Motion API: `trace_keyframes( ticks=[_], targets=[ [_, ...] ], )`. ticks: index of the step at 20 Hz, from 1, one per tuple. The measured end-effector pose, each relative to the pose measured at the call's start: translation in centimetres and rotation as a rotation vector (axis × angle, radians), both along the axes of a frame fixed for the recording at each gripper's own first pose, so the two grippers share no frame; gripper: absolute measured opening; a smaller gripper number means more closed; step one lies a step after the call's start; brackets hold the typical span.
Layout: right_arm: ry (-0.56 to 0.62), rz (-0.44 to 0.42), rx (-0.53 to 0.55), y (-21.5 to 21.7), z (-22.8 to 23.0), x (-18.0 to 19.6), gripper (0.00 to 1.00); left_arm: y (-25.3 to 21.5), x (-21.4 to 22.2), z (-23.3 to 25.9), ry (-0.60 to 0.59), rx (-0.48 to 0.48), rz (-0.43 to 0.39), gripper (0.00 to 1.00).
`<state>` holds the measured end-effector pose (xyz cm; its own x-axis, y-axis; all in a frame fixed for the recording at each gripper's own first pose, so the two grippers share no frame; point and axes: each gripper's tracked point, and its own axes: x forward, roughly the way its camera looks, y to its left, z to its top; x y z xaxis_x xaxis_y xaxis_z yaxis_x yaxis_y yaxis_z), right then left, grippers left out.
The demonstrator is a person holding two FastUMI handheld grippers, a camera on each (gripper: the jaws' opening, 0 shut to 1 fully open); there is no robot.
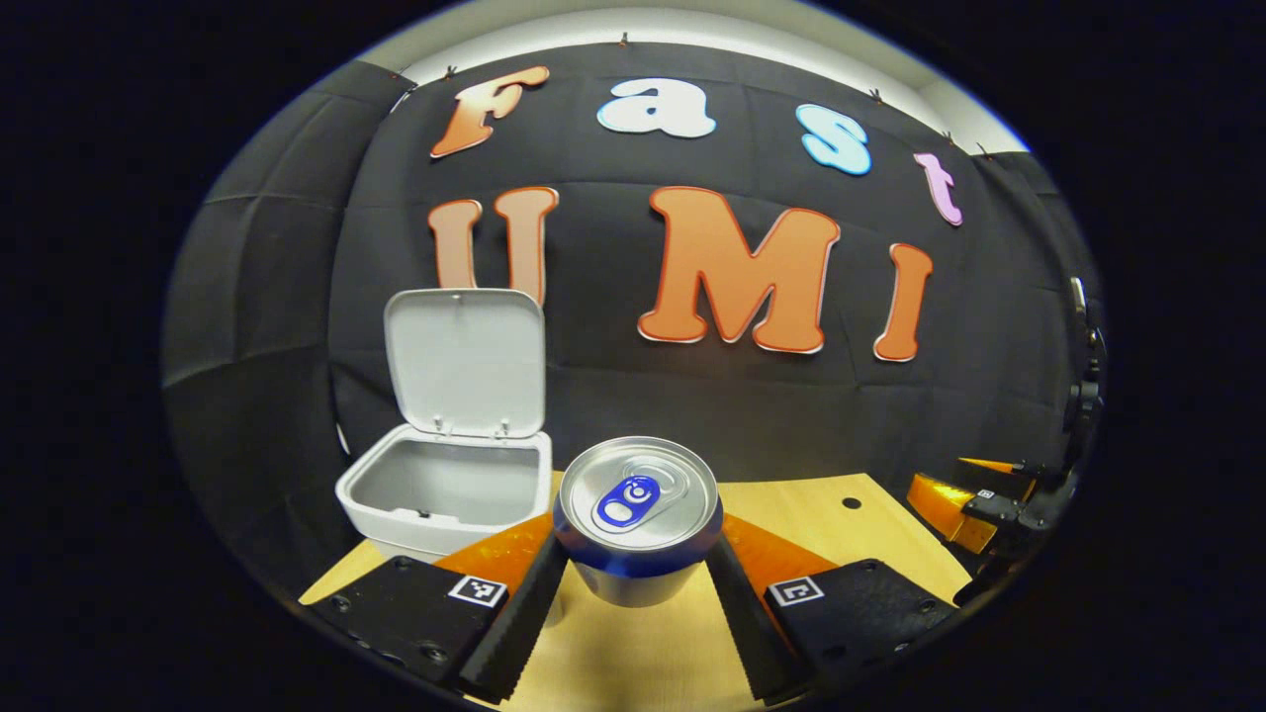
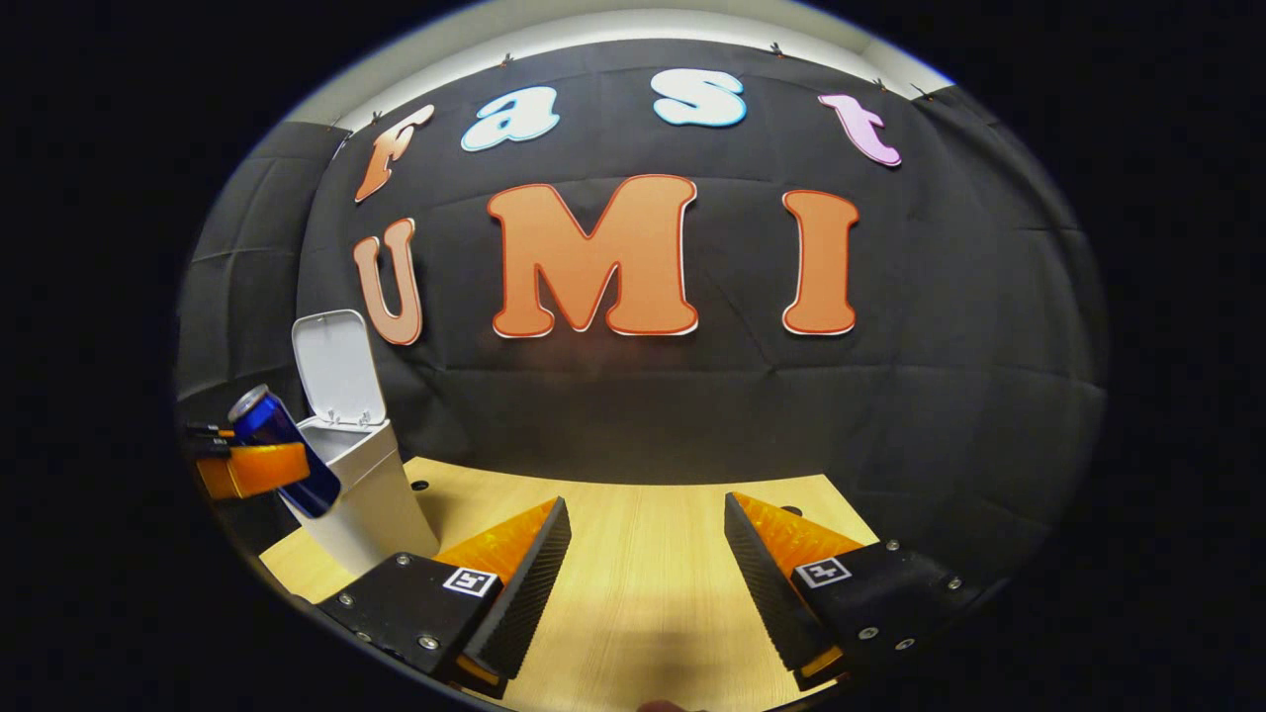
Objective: Press the lid of the desktop garbage bin to open it, pick up the crumpled paper on the desktop and throw it into the bin, then pick up the pop can on the desktop and drop it into the bin, and finally close the garbage bin lid.
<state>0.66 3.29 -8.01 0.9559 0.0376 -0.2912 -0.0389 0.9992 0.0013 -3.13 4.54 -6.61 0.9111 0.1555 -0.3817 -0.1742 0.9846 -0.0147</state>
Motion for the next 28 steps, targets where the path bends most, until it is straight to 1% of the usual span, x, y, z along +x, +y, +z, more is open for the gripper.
trace_keyframes(
  ticks=[5,7,12,16,19,24,28],
  targets=[
    [-0.002,0.025,-0.001,2.0,0.0,0.9,0.93,5.8,0.2,2.0,-0.032,0.056,0.102,0.8],
    [0.0,0.031,-0.004,2.6,-0.2,1.1,0.93,7.9,0.9,2.4,-0.04,0.079,0.127,0.8],
    [0.007,0.035,-0.021,3.6,-0.4,1.2,0.94,12.5,3.8,2.0,-0.062,0.123,0.151,0.8],
    [0.015,0.019,-0.029,3.3,-0.5,1.2,0.93,14.2,6.4,0.5,-0.069,0.133,0.141,0.8],
    [0.02,0.004,-0.037,3.0,-0.5,1.1,0.94,15.2,7.8,-1.9,-0.039,0.115,0.147,0.81],
    [0.03,-0.019,-0.047,2.2,-0.9,0.8,0.93,16.8,9.4,-4.7,-0.017,0.122,0.161,0.81],
    [0.032,-0.033,-0.045,1.7,-0.9,0.5,0.93,17.3,9.8,-7.0,0.026,0.099,0.174,0.83]
  ],
)
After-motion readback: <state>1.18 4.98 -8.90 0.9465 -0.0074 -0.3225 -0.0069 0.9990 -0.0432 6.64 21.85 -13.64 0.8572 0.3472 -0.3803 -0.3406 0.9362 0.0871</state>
